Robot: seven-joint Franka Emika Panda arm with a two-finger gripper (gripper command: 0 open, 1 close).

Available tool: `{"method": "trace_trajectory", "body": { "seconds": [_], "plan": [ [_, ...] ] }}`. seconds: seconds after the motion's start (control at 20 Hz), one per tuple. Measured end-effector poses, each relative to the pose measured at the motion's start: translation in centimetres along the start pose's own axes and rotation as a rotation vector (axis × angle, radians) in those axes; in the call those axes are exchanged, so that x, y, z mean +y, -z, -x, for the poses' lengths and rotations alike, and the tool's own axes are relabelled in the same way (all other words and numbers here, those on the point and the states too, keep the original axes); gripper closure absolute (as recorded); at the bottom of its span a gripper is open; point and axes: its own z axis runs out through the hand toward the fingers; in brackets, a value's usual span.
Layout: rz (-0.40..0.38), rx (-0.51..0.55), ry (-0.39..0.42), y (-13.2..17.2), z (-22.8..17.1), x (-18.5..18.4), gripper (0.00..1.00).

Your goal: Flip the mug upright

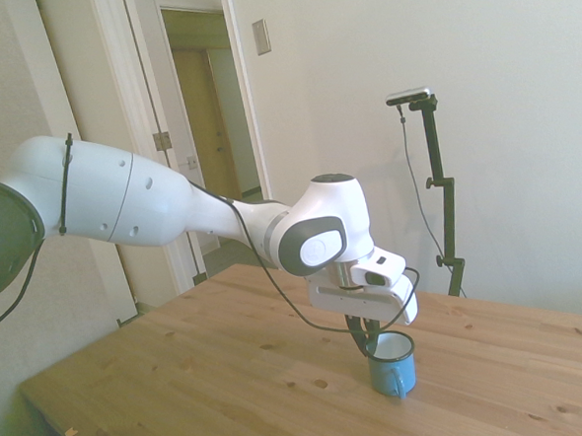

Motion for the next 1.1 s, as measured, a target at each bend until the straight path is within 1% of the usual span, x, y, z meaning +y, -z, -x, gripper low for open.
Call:
{"method": "trace_trajectory", "body": {
  "seconds": [0.2,0.4,0.55,0.65,0.8,1.1],
  "plan": [
    [-0.005,0.003,-0.017,1.2,-0.8,0.8,0.00],
    [-0.023,0.026,-0.026,3.9,-1.0,1.6,0.00],
    [-0.050,0.027,-0.007,6.8,0.5,1.1,0.00],
    [-0.073,0.023,0.007,7.8,2.3,0.5,0.00],
    [-0.099,0.018,0.024,8.1,5.2,0.2,0.00],
    [-0.118,0.008,0.033,6.8,9.3,0.6,0.00]
  ]
}}
